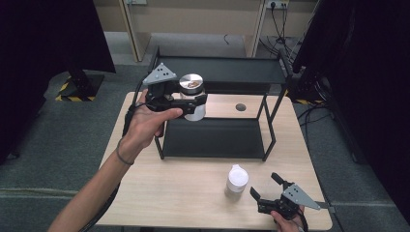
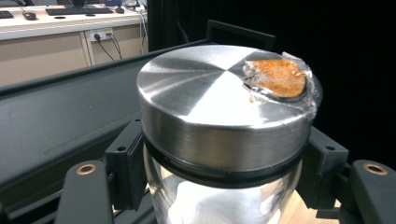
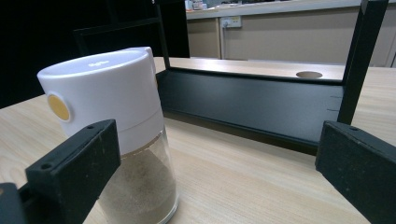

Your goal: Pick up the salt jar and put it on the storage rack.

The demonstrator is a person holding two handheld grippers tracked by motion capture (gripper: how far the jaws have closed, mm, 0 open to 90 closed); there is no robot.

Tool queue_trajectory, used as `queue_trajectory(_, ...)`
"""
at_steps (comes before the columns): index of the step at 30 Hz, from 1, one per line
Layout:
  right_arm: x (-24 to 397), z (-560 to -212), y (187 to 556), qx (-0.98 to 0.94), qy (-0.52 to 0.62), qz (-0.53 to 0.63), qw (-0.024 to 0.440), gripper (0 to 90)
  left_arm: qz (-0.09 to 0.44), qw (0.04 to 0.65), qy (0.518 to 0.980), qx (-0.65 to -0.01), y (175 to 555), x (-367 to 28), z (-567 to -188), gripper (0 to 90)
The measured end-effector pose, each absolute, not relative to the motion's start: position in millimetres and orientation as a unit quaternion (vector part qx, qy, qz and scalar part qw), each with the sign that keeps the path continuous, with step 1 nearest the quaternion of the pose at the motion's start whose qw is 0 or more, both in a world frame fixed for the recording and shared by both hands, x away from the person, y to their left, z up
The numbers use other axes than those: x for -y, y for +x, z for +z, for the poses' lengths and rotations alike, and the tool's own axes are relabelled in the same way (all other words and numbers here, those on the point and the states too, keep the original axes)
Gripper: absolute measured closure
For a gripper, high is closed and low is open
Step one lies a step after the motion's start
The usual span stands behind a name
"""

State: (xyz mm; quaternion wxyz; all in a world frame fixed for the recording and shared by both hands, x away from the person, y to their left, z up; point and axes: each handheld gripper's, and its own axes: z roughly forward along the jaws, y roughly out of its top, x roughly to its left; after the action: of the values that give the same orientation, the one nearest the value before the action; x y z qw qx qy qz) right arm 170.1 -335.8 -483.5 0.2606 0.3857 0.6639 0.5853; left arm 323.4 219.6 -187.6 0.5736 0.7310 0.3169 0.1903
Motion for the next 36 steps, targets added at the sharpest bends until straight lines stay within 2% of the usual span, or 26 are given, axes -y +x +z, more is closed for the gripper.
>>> queue_trajectory(18, 336.7, -483.3, 169.8, -0.662, 0.387, 0.587, 0.26, 0.3, 0.212, 0.562, 0.725, -0.338, 336.8, -211.5, -146.0, 30.8)
queue_trajectory(36, 337.4, -483.2, 169.6, -0.661, 0.387, 0.588, 0.26, 0.3, 0.243, 0.546, 0.705, -0.383, 363.4, -193.7, -137.4, 30.7)
